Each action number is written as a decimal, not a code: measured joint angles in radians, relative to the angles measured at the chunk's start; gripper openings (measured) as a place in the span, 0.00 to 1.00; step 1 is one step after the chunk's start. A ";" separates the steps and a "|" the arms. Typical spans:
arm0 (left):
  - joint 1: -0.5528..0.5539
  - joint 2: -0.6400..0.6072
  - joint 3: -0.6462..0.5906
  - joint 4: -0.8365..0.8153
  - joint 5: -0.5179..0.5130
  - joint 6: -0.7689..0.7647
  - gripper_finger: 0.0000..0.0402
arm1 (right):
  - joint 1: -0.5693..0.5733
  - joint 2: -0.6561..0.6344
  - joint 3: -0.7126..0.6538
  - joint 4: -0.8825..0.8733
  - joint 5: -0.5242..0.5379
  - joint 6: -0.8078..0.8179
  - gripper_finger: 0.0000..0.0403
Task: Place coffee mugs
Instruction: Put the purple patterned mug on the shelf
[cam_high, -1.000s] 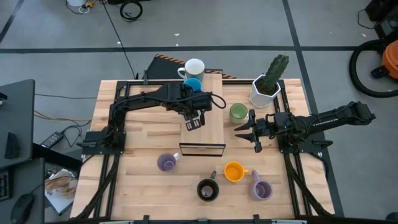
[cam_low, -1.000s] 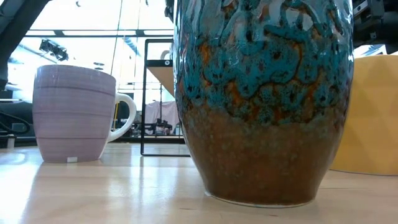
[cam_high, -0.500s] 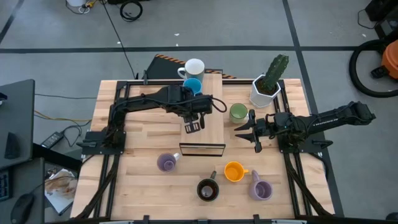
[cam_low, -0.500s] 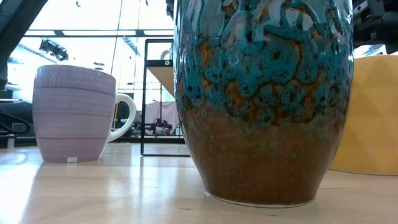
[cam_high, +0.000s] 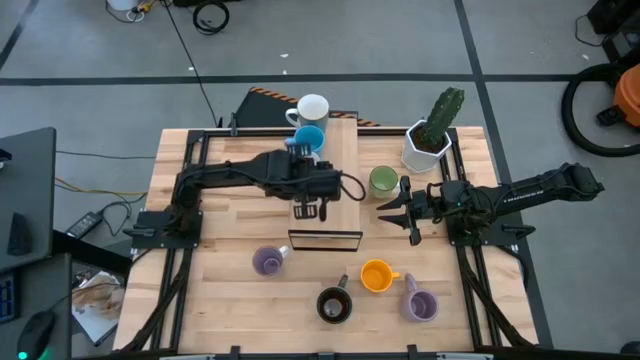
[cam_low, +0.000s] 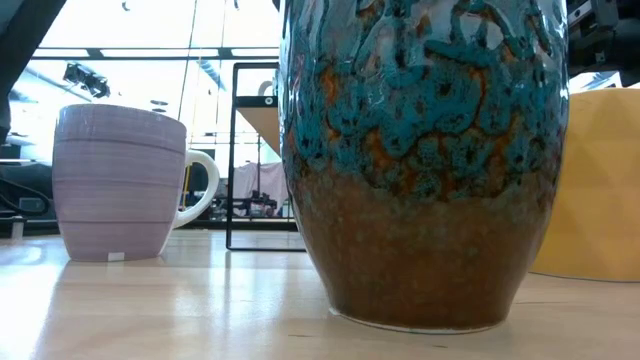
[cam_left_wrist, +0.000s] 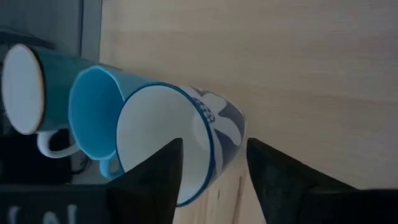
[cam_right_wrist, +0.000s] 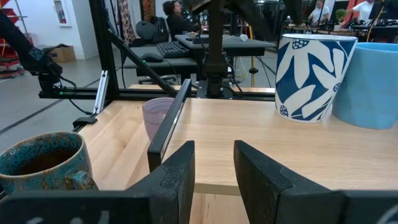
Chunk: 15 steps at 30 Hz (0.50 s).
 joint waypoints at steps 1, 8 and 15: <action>-0.011 -0.004 0.000 0.000 -0.004 -0.001 0.48 | 0.000 0.000 0.000 -0.001 0.000 0.000 0.29; -0.125 -0.052 0.000 0.000 -0.042 -0.098 0.49 | 0.000 0.000 0.000 -0.003 0.000 -0.005 0.29; -0.277 -0.060 0.000 0.007 0.204 -0.344 0.45 | 0.000 0.000 0.000 -0.002 0.000 0.000 0.29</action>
